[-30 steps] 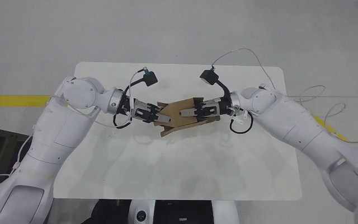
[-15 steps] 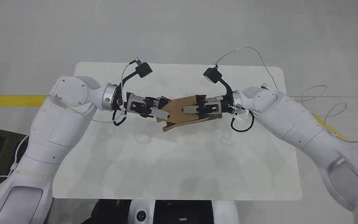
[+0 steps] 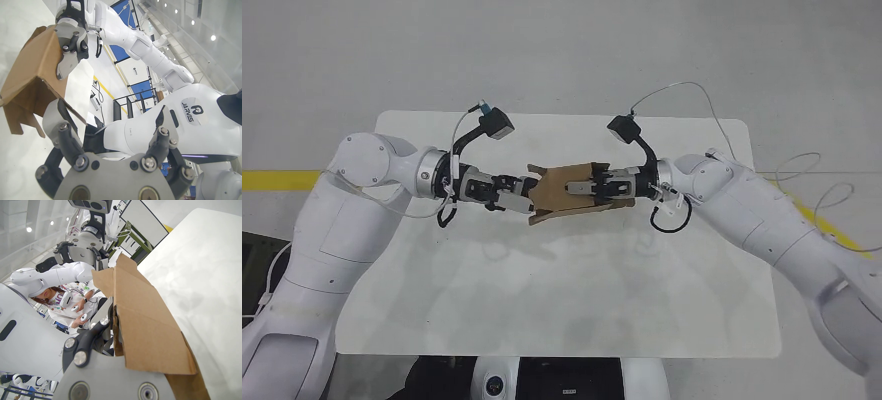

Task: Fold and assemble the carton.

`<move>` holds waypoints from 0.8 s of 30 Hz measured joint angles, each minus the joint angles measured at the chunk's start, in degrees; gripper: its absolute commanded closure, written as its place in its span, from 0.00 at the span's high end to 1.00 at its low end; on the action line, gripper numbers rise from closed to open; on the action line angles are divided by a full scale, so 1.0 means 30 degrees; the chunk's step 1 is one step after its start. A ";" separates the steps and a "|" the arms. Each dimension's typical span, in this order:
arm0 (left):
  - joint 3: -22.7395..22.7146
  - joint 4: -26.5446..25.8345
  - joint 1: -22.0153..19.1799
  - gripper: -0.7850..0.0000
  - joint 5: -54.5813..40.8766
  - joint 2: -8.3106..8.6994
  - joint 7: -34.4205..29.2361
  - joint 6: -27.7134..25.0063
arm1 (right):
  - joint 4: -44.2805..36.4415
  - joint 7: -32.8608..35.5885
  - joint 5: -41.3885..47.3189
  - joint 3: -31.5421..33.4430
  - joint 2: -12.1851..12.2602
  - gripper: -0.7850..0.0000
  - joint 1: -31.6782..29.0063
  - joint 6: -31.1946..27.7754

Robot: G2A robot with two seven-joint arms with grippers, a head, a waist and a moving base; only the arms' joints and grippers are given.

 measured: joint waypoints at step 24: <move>-0.0053 -0.1041 0.0189 1.00 0.2325 -0.0089 0.1485 -0.0830 | 0.0320 0.0034 -0.0514 0.0070 -0.1380 0.00 0.0067 0.0032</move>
